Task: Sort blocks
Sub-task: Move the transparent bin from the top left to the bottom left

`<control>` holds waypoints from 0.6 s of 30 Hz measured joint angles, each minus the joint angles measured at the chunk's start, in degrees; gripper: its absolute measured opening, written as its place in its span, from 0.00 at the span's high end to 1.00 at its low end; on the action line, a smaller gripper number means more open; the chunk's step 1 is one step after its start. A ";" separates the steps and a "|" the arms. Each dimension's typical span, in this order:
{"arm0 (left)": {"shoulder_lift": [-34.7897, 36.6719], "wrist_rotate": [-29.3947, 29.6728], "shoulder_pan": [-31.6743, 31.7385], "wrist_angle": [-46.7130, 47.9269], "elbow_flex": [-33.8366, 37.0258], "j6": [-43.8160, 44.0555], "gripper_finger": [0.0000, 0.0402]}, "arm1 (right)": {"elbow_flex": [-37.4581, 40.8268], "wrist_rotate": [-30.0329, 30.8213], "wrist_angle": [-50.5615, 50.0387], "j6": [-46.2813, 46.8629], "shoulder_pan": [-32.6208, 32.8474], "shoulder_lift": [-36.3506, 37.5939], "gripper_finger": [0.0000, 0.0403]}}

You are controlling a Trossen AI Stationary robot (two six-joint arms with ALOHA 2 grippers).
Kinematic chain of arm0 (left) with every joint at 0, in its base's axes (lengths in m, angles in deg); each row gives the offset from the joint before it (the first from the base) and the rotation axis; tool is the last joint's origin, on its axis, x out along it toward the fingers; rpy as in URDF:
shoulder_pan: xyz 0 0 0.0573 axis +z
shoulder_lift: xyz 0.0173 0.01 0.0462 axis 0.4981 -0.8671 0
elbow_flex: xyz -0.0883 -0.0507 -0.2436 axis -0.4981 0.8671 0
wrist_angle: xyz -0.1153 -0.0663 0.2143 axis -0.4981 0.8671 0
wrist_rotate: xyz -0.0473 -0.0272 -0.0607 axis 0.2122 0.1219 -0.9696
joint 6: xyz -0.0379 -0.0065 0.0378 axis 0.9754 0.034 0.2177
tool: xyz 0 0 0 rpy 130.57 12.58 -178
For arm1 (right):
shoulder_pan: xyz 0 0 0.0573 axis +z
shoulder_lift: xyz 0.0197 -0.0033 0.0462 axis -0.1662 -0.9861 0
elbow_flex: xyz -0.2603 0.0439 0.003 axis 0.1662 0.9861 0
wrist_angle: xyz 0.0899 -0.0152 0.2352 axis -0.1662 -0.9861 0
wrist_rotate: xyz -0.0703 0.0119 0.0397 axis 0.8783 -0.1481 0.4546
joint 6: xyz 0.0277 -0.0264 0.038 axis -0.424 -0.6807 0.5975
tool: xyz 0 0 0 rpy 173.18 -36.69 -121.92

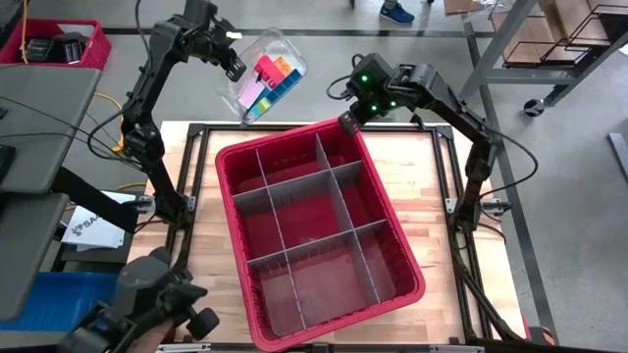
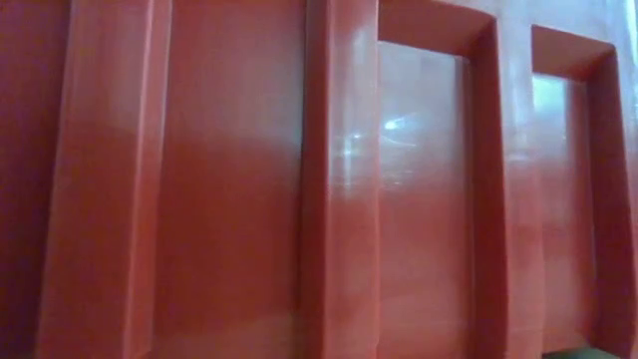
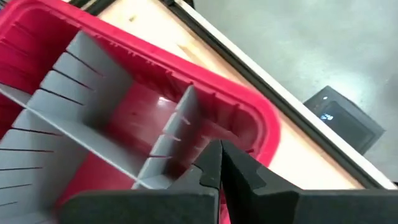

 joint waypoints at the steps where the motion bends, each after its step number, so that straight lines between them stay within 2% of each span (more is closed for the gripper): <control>1: 0.00 0.00 -0.12 0.90 -1.12 0.68 1.00 | 0.00 0.00 -0.04 -0.67 -0.63 -0.02 1.00; 7: 0.00 -0.07 -1.75 4.78 -7.23 3.22 1.00 | 0.00 -1.45 -0.17 -4.00 -4.83 -0.02 1.00; 11: 0.21 -1.64 -3.41 8.00 -10.09 5.67 1.00 | -0.07 -13.82 -2.81 -8.92 -7.32 -1.15 1.00; 18: 3.55 -2.24 -7.73 12.83 -9.94 7.05 1.00 | -0.04 -21.38 -9.53 -16.82 -7.40 -7.20 1.00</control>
